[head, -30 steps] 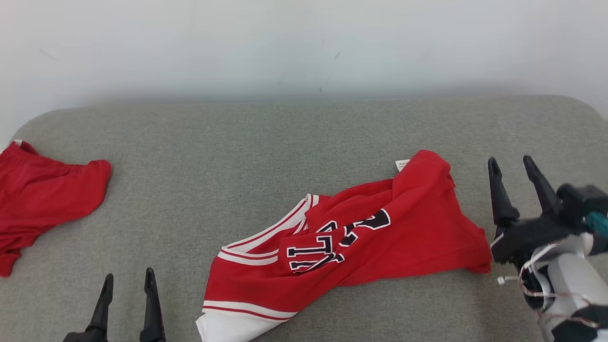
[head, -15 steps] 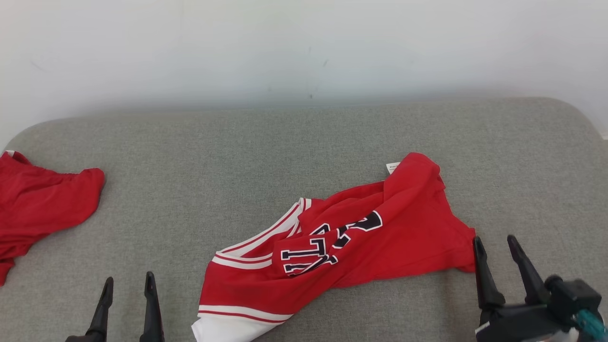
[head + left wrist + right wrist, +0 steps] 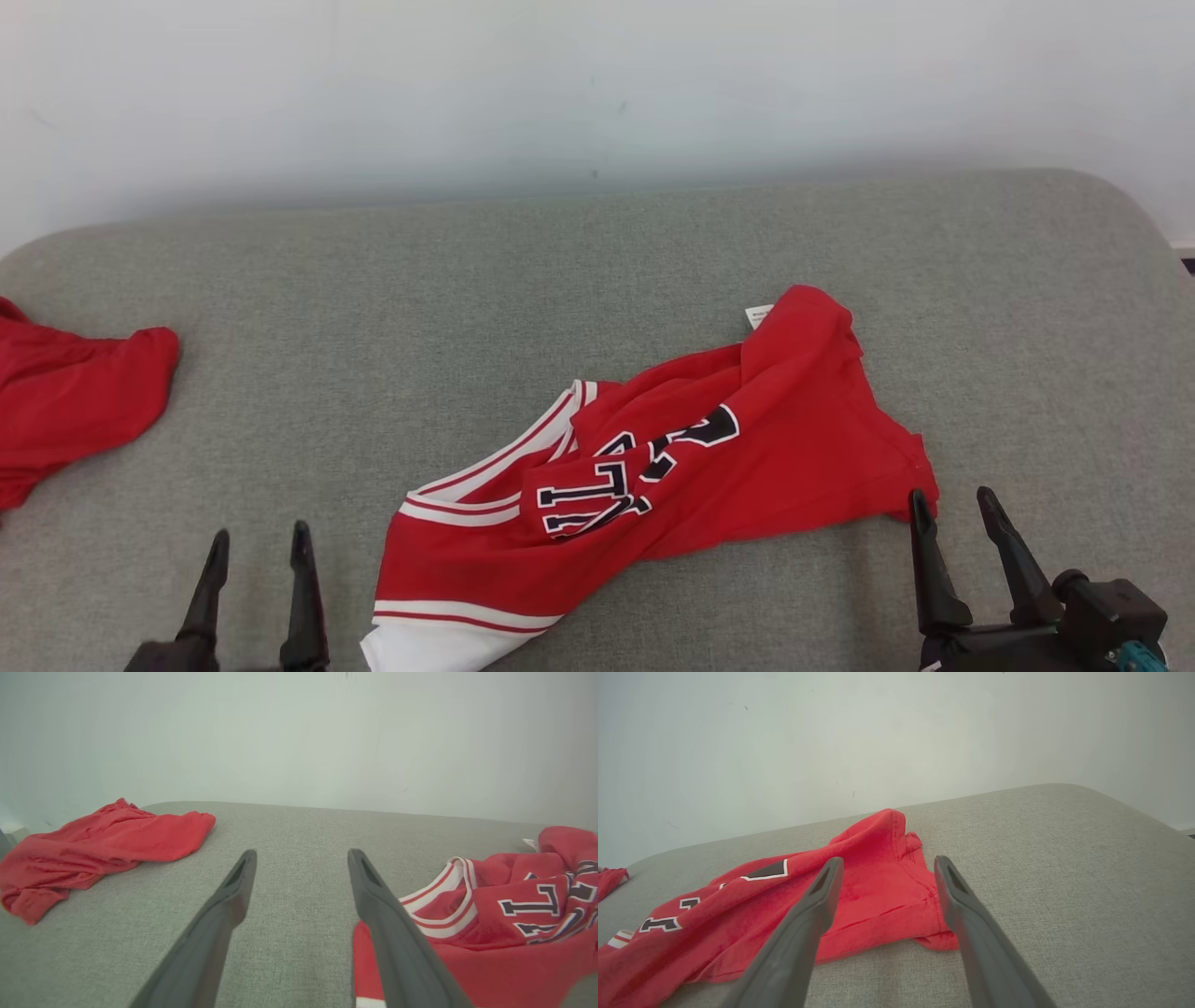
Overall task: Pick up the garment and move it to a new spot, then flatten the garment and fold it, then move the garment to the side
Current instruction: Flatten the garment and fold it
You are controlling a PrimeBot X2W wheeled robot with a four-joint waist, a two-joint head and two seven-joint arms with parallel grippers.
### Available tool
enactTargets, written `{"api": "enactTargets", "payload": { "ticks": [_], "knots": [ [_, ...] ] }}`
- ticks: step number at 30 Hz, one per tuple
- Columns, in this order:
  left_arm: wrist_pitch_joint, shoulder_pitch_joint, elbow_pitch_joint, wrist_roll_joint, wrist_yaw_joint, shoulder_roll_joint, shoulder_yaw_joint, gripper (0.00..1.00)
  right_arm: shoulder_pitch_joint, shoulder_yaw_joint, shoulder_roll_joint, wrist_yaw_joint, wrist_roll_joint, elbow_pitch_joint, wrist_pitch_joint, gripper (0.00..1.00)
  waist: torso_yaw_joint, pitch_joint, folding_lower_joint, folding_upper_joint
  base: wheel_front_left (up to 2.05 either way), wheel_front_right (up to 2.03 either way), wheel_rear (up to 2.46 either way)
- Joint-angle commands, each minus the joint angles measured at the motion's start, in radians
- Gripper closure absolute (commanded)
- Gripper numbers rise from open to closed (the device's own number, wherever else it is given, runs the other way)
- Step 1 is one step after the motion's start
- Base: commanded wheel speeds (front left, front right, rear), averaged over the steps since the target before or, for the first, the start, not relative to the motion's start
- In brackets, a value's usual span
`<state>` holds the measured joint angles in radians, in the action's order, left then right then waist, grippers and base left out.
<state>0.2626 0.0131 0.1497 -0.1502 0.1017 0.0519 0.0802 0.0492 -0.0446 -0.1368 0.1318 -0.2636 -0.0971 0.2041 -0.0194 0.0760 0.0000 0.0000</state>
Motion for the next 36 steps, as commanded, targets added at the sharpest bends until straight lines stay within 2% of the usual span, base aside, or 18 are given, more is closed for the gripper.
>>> {"api": "enactTargets", "payload": {
  "ticks": [1, 10, 19, 27, 28, 29, 30, 36],
  "knots": [
    [0.003, -0.034, 0.018, 0.015, 0.006, 0.007, -0.009, 0.00, -0.012, 0.006, 0.002, -0.002, -0.001, 0.000, 0.003, 0.00, -0.011, 0.012, 0.0000, 0.0000, 0.00, 0.00, 0.00],
    [0.003, -0.140, 0.159, 0.022, 0.023, 0.061, -0.075, 0.00, -0.041, 0.027, 0.001, -0.002, 0.002, -0.026, 0.002, 0.00, -0.059, 0.042, 0.0000, 0.0000, 0.00, 0.00, 0.00],
    [-0.023, -0.228, 0.354, -0.022, 0.027, 0.105, -0.147, 0.00, -0.064, 0.031, -0.004, -0.002, -0.007, -0.055, 0.009, 0.00, -0.106, 0.075, 0.0000, 0.0000, 0.00, 0.00, 0.00],
    [-0.055, -0.265, 0.462, -0.084, 0.027, 0.121, -0.232, 0.00, -0.077, 0.026, -0.004, -0.002, -0.003, -0.072, 0.018, 0.00, -0.113, 0.086, 0.0000, 0.0000, 0.00, 0.00, 0.00],
    [-0.052, -0.269, 0.467, -0.090, 0.028, 0.125, -0.244, 0.42, -0.078, 0.024, -0.003, -0.002, -0.001, -0.071, 0.018, 0.00, -0.112, 0.085, 0.0000, 0.0000, 0.00, 0.00, 0.00],
    [-0.047, -0.276, 0.467, -0.096, 0.028, 0.130, -0.255, 0.80, -0.079, 0.024, -0.002, -0.002, 0.002, -0.070, 0.019, 0.00, -0.111, 0.085, 0.0000, 0.0000, 0.00, 0.00, 0.00],
    [-0.044, -0.284, 0.466, -0.099, 0.028, 0.135, -0.264, 1.00, -0.081, 0.023, -0.003, -0.002, 0.003, -0.070, 0.020, 0.00, -0.110, 0.084, 0.0000, 0.0000, 0.00, 0.00, 0.00],
    [-0.020, -0.352, 0.387, -0.106, 0.028, 0.167, -0.303, 1.00, -0.087, 0.023, -0.013, -0.002, -0.003, -0.073, 0.027, 0.00, -0.096, 0.085, 0.0000, 0.0000, 0.00, 0.00, 0.00]
  ]
}}
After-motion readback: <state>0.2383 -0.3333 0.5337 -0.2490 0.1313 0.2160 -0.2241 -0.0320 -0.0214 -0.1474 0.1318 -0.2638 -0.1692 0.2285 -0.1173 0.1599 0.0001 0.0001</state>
